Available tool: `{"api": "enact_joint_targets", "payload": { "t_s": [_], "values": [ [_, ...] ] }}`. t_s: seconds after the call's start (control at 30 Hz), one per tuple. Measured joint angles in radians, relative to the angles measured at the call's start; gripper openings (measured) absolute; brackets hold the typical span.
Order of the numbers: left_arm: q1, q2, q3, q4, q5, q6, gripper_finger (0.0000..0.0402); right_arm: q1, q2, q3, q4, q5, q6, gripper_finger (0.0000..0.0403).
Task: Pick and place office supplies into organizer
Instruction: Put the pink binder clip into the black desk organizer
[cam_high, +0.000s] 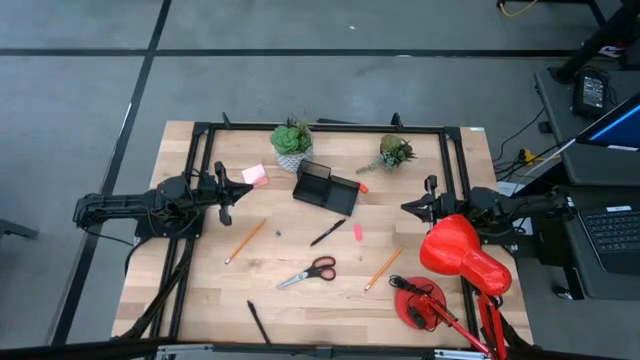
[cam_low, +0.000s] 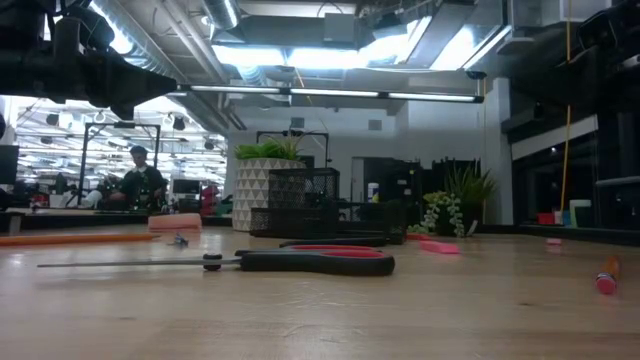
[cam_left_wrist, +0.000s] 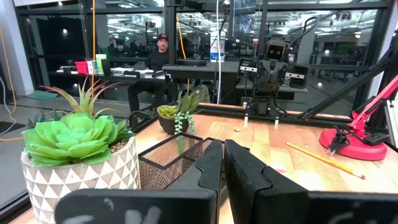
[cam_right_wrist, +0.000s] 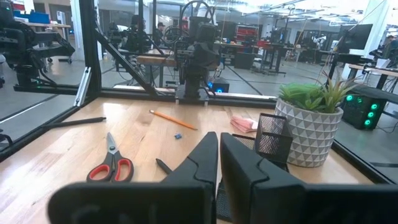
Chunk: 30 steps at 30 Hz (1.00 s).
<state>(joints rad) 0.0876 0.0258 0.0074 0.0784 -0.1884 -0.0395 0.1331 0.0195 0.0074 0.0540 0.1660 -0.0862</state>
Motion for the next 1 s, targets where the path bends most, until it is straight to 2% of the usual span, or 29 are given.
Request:
{"api": "enact_joint_targets", "payload": {
  "t_s": [0.37, 1.0],
  "values": [
    [0.000, 0.000, 0.000, 0.000, 0.000, 0.000, 0.0013, 0.000, 0.000, 0.000, 0.000, 0.000, 0.057, 0.0023],
    [0.000, 0.000, 0.000, 0.000, 0.000, 0.000, 0.0013, 0.000, 0.000, 0.000, 0.000, 0.001, 0.007, 0.0023]
  ]
}}
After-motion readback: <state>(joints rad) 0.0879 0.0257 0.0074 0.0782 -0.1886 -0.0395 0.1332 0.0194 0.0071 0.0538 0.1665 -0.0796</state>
